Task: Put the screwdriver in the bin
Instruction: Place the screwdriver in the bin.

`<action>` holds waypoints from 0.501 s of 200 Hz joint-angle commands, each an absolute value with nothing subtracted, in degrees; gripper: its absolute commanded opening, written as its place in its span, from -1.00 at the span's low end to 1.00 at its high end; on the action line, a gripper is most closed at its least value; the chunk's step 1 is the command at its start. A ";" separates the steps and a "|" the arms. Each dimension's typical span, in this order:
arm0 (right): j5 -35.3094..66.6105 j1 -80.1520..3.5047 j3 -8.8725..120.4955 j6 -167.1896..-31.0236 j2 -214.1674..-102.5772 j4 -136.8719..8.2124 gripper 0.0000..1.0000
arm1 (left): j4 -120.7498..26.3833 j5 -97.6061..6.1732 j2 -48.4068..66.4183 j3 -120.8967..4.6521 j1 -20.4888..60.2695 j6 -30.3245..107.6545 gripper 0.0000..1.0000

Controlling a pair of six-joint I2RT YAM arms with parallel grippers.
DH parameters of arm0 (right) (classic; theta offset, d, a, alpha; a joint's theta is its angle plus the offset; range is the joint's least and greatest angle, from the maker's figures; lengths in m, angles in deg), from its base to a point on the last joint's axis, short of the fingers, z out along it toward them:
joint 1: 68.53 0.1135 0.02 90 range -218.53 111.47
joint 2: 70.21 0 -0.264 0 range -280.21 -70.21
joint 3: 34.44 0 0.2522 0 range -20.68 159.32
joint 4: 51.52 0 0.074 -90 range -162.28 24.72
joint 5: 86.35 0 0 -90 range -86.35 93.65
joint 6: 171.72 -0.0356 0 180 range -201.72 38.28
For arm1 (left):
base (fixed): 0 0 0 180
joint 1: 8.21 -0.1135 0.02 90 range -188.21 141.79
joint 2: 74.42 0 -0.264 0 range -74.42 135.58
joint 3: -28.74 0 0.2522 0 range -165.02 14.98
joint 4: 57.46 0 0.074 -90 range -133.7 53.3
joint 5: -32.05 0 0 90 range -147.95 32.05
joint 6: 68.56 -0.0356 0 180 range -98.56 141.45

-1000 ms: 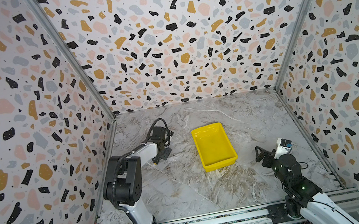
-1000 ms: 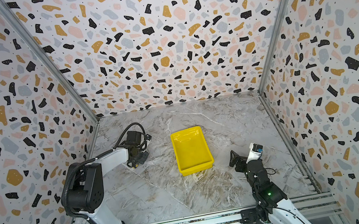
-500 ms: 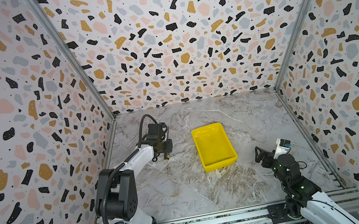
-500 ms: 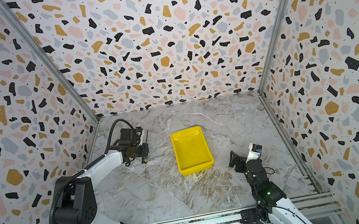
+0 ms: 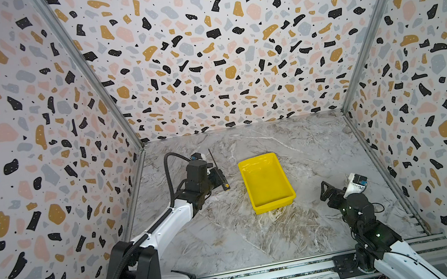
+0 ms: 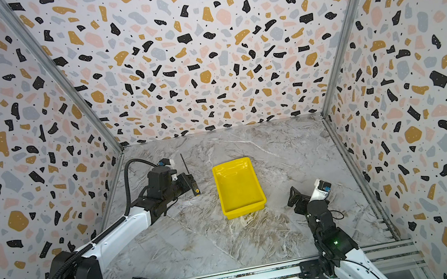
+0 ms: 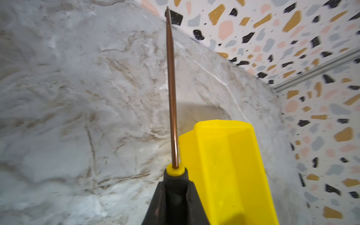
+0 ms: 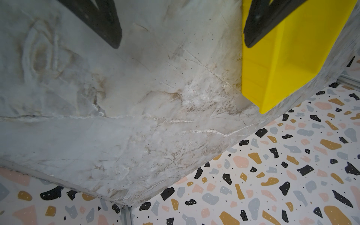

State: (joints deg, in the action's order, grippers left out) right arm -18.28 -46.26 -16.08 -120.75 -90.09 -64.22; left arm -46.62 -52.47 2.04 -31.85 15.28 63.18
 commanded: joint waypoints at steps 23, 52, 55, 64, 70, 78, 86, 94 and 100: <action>-21.02 -45.76 -15.63 -122.04 -91.50 -64.36 0.98 | -62.55 -59.68 -2.27 -29.29 25.60 75.83 -1.00; -20.52 -45.68 -15.19 -121.78 -93.65 -63.73 0.98 | -67.92 -58.37 3.83 -29.92 30.89 79.41 -1.00; -20.58 -45.67 -15.15 -121.80 -93.83 -63.77 0.98 | -68.21 -58.10 4.66 -30.18 31.37 79.51 -1.00; -20.86 -45.67 -14.97 -122.04 -94.19 -63.89 0.98 | -68.89 -57.46 7.00 -31.06 32.56 79.30 -1.00; -20.95 -45.67 -14.86 -122.15 -94.33 -64.12 0.98 | -69.01 -57.13 8.56 -31.73 33.18 79.07 -1.00; -20.93 -45.67 -14.84 -122.07 -94.33 -64.06 0.98 | -69.06 -56.74 10.68 -32.43 33.74 78.85 -1.00; -20.87 -45.59 -14.86 -122.05 -94.16 -64.12 0.98 | -69.10 -55.93 12.79 -33.18 33.99 78.67 -1.00; -20.86 -45.51 -14.88 -121.98 -93.90 -64.18 0.98 | -68.78 -54.84 14.48 -33.84 34.08 78.66 -1.00; -20.92 -45.50 -14.96 -122.00 -93.70 -64.24 0.98 | -68.50 -54.26 15.46 -34.26 34.20 78.72 -1.00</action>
